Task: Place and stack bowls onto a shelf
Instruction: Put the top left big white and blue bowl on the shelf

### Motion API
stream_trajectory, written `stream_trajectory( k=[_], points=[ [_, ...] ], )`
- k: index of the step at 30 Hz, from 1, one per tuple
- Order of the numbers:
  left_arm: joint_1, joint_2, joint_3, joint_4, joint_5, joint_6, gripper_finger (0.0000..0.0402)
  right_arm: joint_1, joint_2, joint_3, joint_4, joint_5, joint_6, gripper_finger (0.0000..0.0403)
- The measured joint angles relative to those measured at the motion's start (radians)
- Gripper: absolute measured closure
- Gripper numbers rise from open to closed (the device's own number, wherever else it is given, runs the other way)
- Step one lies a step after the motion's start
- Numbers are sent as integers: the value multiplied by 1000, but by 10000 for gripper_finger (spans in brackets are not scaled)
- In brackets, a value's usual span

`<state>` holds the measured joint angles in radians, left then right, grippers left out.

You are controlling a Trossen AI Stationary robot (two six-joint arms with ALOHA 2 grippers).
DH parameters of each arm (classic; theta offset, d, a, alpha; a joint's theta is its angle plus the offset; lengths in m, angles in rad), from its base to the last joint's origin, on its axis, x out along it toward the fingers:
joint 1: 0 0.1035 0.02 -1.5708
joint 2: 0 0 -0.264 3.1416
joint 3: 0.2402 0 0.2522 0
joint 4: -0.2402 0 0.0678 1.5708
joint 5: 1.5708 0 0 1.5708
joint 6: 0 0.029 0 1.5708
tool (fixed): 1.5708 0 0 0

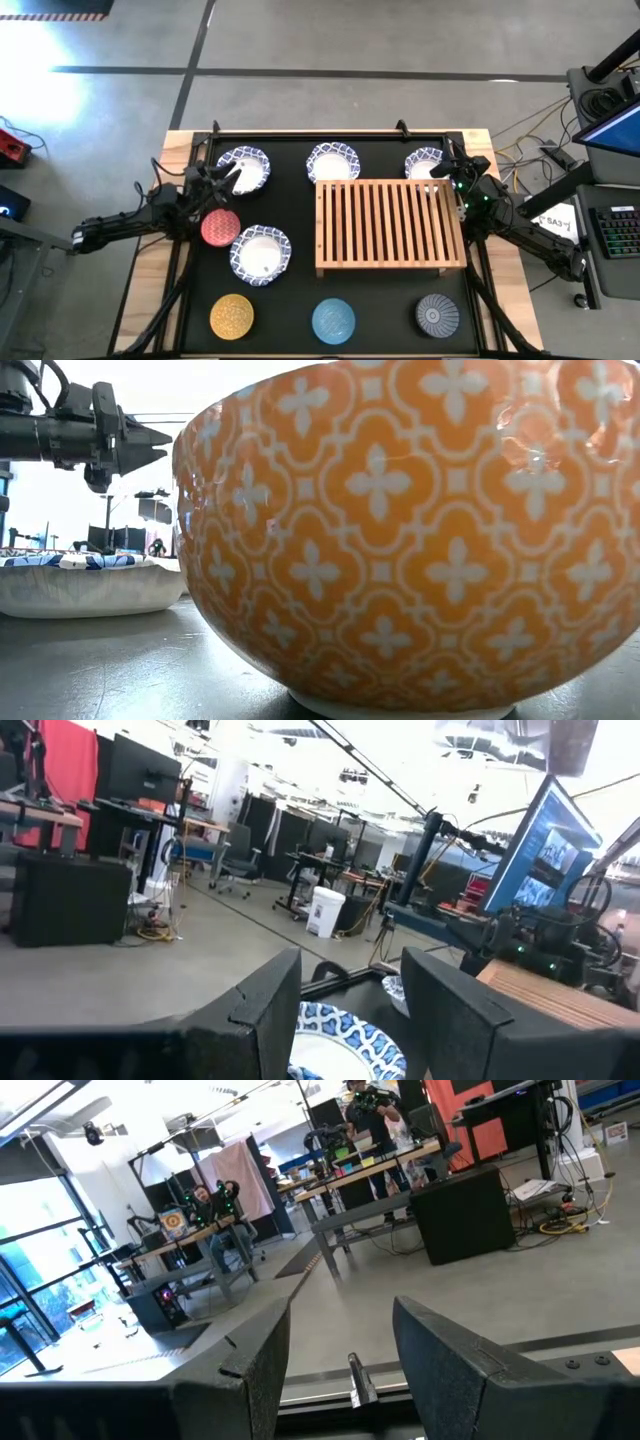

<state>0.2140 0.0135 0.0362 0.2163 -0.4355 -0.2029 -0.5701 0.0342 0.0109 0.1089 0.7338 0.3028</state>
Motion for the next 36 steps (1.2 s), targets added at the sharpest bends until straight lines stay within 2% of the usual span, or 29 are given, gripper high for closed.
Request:
stream_trajectory(
  k=[5,12,21,26,31,36],
  points=[
    [0,37,93,-75,0,0,244,0,0,0,0,0,0,234],
    [0,156,231,-370,0,-112,244,0,0,0,0,0,0,234],
    [-1,373,342,-548,12,-266,244,0,0,0,0,0,0,234],
    [-1,518,448,-653,14,-328,244,0,0,0,0,0,0,234],
    [-1,667,561,-831,11,-399,244,0,0,0,0,0,0,234],
    [-1,791,623,-960,14,-507,244,0,0,0,0,0,0,234]
  ],
)
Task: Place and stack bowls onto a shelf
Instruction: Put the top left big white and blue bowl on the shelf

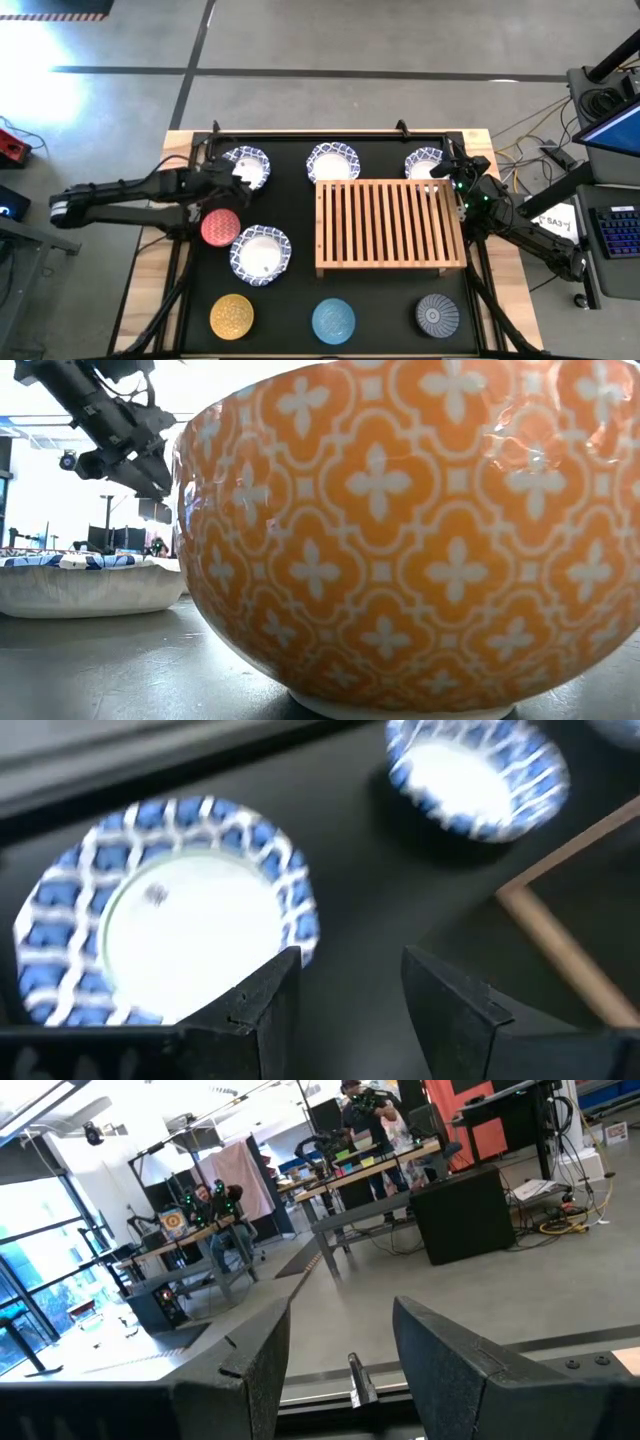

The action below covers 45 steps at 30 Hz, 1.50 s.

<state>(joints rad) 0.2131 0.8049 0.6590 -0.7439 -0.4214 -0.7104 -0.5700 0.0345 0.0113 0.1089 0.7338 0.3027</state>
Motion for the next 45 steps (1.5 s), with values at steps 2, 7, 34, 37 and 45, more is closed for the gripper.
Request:
stream_trajectory(
  k=[2,7,34,37,45],
  points=[
    [0,41,17,-42,2,-21,242,0,0,0,0,0,0,234],
    [1,119,36,-91,19,-53,227,0,0,0,0,0,0,234],
    [144,499,27,65,47,147,173,0,0,0,0,0,0,234],
    [158,521,27,67,46,174,179,0,0,0,0,0,0,234],
    [160,589,27,67,46,225,225,0,0,0,0,0,0,234]
  ],
)
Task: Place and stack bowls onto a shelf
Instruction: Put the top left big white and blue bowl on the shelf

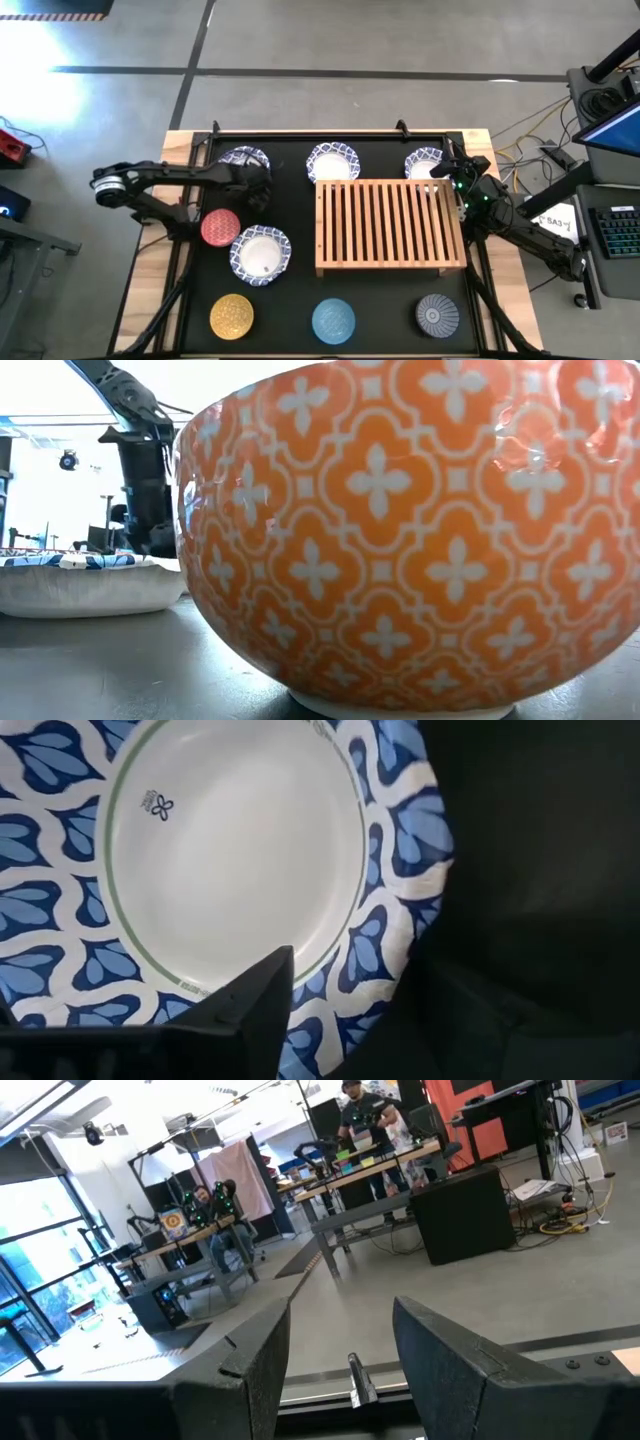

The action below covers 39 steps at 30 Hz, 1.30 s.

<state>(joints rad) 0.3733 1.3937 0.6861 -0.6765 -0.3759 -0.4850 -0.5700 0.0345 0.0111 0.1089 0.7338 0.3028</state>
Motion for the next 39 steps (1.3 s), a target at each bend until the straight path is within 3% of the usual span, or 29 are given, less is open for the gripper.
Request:
stream_trajectory(
  k=[4,12,24,39],
  points=[
    [0,25,0,0,0,28,268,0,0,0,0,0,0,234],
    [0,51,0,-4,8,59,393,0,0,0,0,0,0,234],
    [5,29,15,-9,27,153,399,0,0,0,0,0,0,234],
    [0,27,262,-101,30,235,401,0,0,0,0,0,0,234]
  ],
)
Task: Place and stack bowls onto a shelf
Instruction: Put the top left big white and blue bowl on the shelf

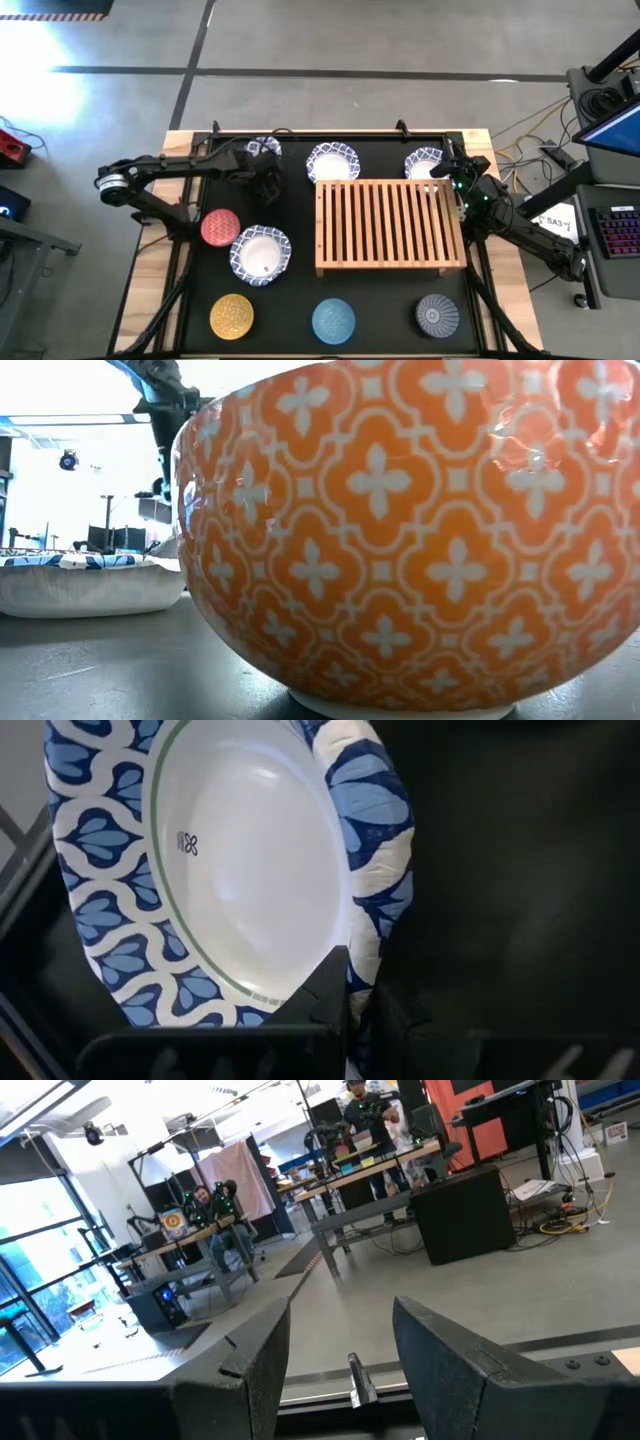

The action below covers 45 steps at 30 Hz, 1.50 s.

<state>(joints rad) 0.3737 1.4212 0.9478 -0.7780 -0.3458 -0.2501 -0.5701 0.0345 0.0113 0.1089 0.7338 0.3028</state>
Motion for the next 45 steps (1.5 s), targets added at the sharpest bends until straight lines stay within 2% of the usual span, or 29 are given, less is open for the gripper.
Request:
stream_trajectory(
  k=[15,25,33,37,45],
  points=[
    [-13,-1,212,0,-2,45,402,0,0,0,0,0,0,234],
    [-43,-1,266,28,-2,81,402,0,0,0,0,0,1,234],
    [-104,10,269,243,1,186,401,0,0,0,0,-8,99,234],
    [-117,26,269,352,66,215,401,0,0,0,0,-8,96,234],
    [-126,48,269,396,77,238,401,0,0,0,-23,58,77,234]
  ],
)
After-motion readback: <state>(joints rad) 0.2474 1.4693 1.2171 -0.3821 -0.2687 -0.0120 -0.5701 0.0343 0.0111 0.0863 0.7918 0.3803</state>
